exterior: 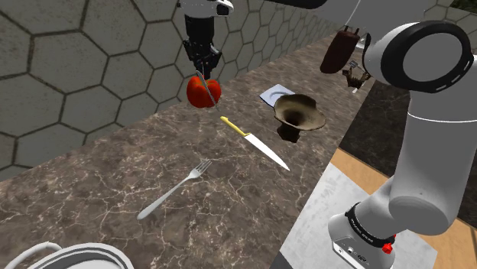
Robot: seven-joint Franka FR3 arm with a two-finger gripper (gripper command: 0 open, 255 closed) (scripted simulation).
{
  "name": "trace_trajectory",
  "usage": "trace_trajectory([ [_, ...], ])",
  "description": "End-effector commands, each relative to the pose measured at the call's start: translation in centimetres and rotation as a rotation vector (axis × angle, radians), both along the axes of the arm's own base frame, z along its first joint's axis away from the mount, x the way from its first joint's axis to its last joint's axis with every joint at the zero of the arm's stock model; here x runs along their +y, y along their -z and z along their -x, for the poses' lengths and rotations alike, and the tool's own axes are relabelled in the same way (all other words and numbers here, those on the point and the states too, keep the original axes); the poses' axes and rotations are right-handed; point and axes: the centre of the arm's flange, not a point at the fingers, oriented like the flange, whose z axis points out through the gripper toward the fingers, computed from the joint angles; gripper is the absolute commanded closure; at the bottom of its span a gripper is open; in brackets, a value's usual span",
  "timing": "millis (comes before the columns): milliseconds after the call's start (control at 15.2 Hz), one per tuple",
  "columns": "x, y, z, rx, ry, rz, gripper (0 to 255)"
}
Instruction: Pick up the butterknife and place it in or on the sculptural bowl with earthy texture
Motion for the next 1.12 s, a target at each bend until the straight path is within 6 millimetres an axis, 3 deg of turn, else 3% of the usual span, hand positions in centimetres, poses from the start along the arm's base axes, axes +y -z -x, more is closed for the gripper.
trace_trajectory([
  [0,0.0,-1.0,0.0,0.000,0.000,0.000,255],
  [396,0.0,-3.8,0.0,0.000,0.000,0.000,255],
  [792,-4.8,-4.1,6.3,0.000,0.000,0.000,255],
  [858,-3.9,-4.2,5.0,-0.001,-0.002,0.000,255],
  [924,-3.9,-4.2,5.0,-0.001,-0.002,0.000,0],
  [1056,-2.9,-1.9,5.8,-0.025,-0.058,-0.013,0],
])
